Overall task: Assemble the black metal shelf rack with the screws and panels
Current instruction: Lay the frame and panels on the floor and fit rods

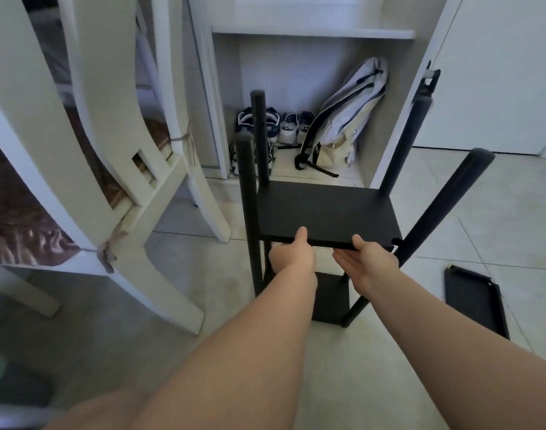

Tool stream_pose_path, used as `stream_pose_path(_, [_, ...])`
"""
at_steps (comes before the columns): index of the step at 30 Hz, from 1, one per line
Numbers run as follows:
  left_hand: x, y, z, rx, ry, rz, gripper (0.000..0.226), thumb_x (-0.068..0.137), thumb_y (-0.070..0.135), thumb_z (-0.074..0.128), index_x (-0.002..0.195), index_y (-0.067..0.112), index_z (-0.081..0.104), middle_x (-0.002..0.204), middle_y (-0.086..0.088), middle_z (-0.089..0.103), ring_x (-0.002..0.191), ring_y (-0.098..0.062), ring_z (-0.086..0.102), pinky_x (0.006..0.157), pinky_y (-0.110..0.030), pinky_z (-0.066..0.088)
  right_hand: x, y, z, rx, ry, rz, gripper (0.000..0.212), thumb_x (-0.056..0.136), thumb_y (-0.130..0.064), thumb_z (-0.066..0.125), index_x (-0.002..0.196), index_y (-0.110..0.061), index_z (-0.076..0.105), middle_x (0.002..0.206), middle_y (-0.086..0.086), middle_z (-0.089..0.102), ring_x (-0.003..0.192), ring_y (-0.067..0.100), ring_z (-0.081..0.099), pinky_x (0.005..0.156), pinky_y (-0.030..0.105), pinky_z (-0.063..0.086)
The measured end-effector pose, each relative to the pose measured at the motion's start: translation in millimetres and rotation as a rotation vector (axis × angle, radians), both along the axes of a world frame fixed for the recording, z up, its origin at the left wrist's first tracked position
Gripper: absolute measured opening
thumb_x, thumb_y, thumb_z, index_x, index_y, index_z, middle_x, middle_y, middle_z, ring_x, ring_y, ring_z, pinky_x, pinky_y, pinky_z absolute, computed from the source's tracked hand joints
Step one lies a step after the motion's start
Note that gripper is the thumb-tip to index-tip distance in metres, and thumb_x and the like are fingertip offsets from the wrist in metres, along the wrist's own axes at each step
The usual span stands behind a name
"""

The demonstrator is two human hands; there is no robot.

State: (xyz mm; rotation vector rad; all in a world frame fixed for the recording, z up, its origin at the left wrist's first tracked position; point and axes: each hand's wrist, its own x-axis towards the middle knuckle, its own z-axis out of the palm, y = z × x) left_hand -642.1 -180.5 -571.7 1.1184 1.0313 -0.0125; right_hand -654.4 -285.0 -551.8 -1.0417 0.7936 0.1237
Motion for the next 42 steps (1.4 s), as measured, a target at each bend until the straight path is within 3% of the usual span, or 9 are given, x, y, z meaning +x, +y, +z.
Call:
stream_pose_path(14, [-1, -1, -39, -0.031, 0.075, -0.002, 0.033, 0.085, 0.042, 0.076, 0.096, 0.014, 0.061, 0.093, -0.004, 0.07, 0.079, -0.02, 0.067, 0.073, -0.033, 0.056, -2, -3, -34, 0.0, 0.031, 0.006, 0.028, 0.1, -0.007, 0.062, 0.125, 0.004, 0.057, 0.098, 0.02, 0.072, 0.084, 0.028, 0.075, 0.063, 0.032, 0.06])
stream_pose_path(18, [-3, 1, -42, -0.038, 0.068, 0.011, 0.031, 0.085, 0.04, 0.076, 0.088, 0.017, 0.056, 0.09, -0.003, 0.069, 0.074, -0.017, 0.065, 0.062, -0.029, 0.05, -2, -2, -38, 0.007, 0.038, -0.003, 0.028, 0.1, -0.005, 0.062, 0.125, 0.005, 0.058, 0.098, 0.021, 0.072, 0.081, 0.028, 0.075, 0.059, 0.031, 0.061])
stream_pose_path(22, [-6, 4, -44, -0.025, 0.088, 0.001, 0.034, 0.084, 0.041, 0.077, 0.097, 0.014, 0.06, 0.087, -0.002, 0.07, 0.074, -0.016, 0.065, 0.065, -0.029, 0.053, -4, -1, -41, 0.02, 0.052, 0.01, 0.026, 0.1, -0.006, 0.062, 0.124, 0.004, 0.059, 0.099, 0.02, 0.073, 0.084, 0.028, 0.075, 0.072, 0.036, 0.062])
stream_pose_path(25, [-12, 10, -45, -0.047, 0.089, -0.041, 0.043, 0.079, 0.048, 0.079, 0.094, 0.011, 0.061, 0.076, 0.002, 0.071, 0.068, -0.011, 0.067, 0.057, -0.026, 0.053, -4, -2, -43, 0.027, 0.048, 0.012, 0.026, 0.1, -0.007, 0.063, 0.124, 0.004, 0.058, 0.098, 0.02, 0.074, 0.084, 0.028, 0.075, 0.074, 0.037, 0.063])
stream_pose_path(27, [-20, 17, -49, -0.005, 0.13, -0.042, 0.063, 0.072, 0.06, 0.08, 0.098, 0.012, 0.05, 0.087, 0.002, 0.066, 0.078, -0.016, 0.065, 0.065, -0.03, 0.055, -2, -3, -42, 0.029, 0.048, 0.007, 0.028, 0.1, -0.006, 0.063, 0.125, 0.004, 0.057, 0.098, 0.02, 0.073, 0.083, 0.029, 0.075, 0.072, 0.037, 0.063])
stream_pose_path(30, [-29, 40, -62, 0.37, 0.182, -0.04, 0.076, 0.067, 0.068, 0.077, 0.115, 0.02, 0.044, 0.116, -0.002, 0.057, 0.107, -0.026, 0.057, 0.089, -0.043, 0.053, -1, -4, -42, 0.028, 0.05, 0.01, 0.028, 0.1, -0.006, 0.063, 0.125, 0.004, 0.057, 0.099, 0.021, 0.073, 0.084, 0.03, 0.076, 0.072, 0.038, 0.063])
stream_pose_path(33, [-19, 64, -61, 0.464, -0.011, -0.097, 0.084, 0.07, 0.068, 0.075, 0.135, 0.027, 0.04, 0.121, 0.005, 0.055, 0.117, -0.022, 0.052, 0.097, -0.041, 0.046, -1, -5, -43, 0.024, 0.05, 0.011, 0.028, 0.1, -0.005, 0.063, 0.125, 0.004, 0.057, 0.1, 0.021, 0.073, 0.085, 0.03, 0.076, 0.075, 0.039, 0.063])
stream_pose_path(38, [8, 80, -48, 0.372, -0.197, -0.239, 0.04, 0.08, 0.057, 0.074, 0.106, 0.039, 0.05, 0.095, 0.024, 0.053, 0.1, -0.009, 0.05, 0.086, -0.03, 0.041, 1, -7, -44, 0.025, 0.062, 0.017, 0.025, 0.099, -0.005, 0.063, 0.123, 0.002, 0.058, 0.1, 0.02, 0.074, 0.085, 0.03, 0.076, 0.078, 0.04, 0.063])
stream_pose_path(42, [13, 77, -57, 0.401, -0.176, -0.235, 0.033, 0.091, 0.047, 0.067, 0.117, 0.034, 0.052, 0.102, 0.017, 0.054, 0.103, -0.01, 0.049, 0.098, -0.038, 0.046, 3, -8, -45, 0.025, 0.082, -0.001, 0.021, 0.099, -0.004, 0.062, 0.119, 0.003, 0.059, 0.098, 0.021, 0.073, 0.084, 0.03, 0.075, 0.074, 0.039, 0.063])
